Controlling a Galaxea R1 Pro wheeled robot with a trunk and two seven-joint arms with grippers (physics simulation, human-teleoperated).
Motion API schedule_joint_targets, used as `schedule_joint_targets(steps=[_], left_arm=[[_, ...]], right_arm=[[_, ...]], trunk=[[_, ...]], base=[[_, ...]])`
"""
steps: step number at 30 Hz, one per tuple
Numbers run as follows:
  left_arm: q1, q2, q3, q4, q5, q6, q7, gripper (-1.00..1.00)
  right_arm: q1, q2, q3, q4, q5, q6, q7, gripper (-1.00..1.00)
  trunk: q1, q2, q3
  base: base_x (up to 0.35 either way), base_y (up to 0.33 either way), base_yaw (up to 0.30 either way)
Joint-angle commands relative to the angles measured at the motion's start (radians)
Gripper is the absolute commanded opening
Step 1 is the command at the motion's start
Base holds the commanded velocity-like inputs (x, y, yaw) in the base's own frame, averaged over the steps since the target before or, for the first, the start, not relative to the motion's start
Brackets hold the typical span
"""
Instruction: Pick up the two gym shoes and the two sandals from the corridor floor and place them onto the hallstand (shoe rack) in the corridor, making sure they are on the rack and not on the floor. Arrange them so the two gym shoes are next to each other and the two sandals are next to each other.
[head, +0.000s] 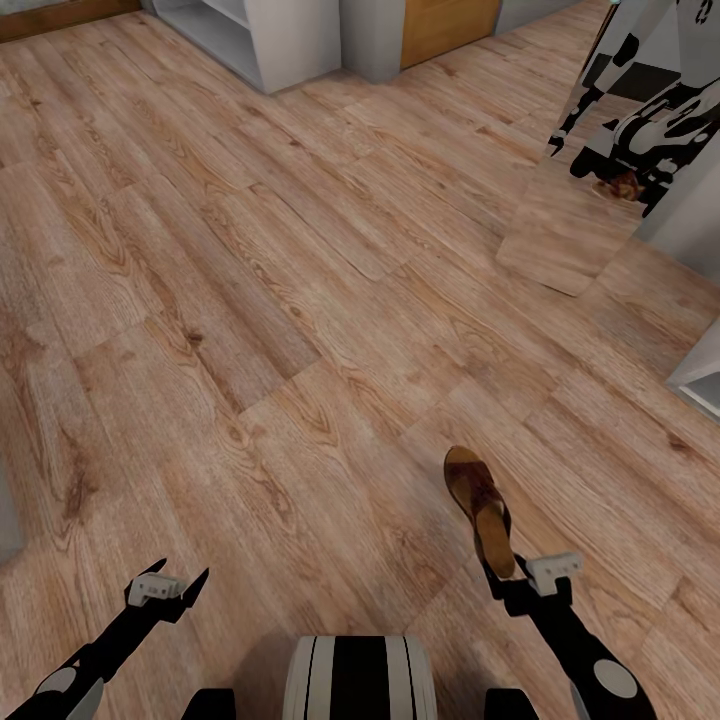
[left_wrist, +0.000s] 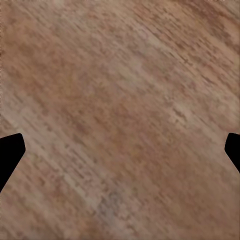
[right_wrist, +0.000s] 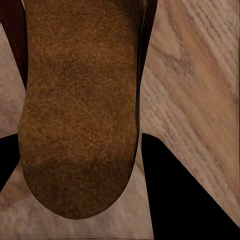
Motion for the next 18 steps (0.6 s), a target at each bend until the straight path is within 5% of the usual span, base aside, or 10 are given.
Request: schedule_joint_targets(steps=[1, 18], left_arm=[[0.0, 0.0, 0.0, 0.0, 0.001, 0.0, 0.0, 1.0], [0.0, 0.0, 0.003, -0.003, 0.005, 0.0, 0.004, 1.0]], right_arm=[[0.0, 0.003, -0.004, 0.002, -0.004, 0.002, -0.003, -1.0], [0.004, -0.001, -0.018, 0.016, 0.003, 0.004, 0.001, -1.0]], trunk=[[0.0, 0.0, 0.0], [0.0, 0.0, 0.0]], base=[[0.0, 0.0, 0.0], [0.0, 0.0, 0.0]])
